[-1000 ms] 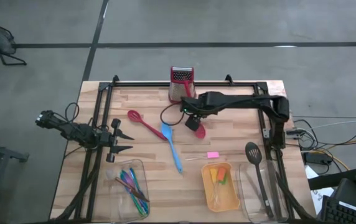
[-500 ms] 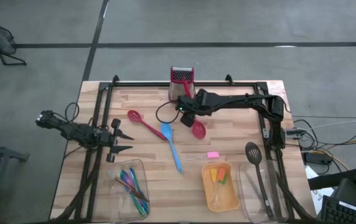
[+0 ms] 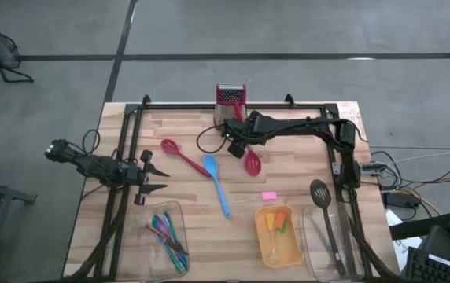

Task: Pick & Place Kitchen Items
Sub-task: Put the right red serving spoon into the right transparent bin

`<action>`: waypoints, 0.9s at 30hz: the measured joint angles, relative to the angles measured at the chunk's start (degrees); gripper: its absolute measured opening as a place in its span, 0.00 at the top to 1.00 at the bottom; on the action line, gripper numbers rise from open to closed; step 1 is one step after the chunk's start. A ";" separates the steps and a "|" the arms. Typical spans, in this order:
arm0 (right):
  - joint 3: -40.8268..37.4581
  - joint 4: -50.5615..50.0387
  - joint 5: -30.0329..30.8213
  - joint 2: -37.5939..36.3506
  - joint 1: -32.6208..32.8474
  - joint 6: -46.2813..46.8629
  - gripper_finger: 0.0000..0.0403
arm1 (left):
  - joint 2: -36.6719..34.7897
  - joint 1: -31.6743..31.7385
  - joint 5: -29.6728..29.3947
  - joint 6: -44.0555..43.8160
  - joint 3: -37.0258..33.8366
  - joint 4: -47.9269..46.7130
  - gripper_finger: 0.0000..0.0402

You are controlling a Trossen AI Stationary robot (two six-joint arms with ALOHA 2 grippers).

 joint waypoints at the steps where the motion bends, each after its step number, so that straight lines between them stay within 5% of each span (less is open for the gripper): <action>1: 0.00 0.04 -0.05 0.00 -0.02 -0.25 0.59 | 0.01 -0.02 -0.01 0.00 -0.01 0.00 0.61; 9: -0.13 -1.08 -0.16 -1.76 0.60 -1.84 0.89 | 0.02 -0.02 -0.01 0.00 0.00 0.00 0.61; 19: -0.09 -8.31 -2.50 -10.74 4.02 3.70 0.91 | 0.03 -0.02 -0.01 0.00 -0.01 0.00 0.61; 27: 0.00 -22.05 -10.25 -22.47 10.62 17.95 0.91 | 0.03 0.00 -0.01 0.00 -0.01 0.02 0.61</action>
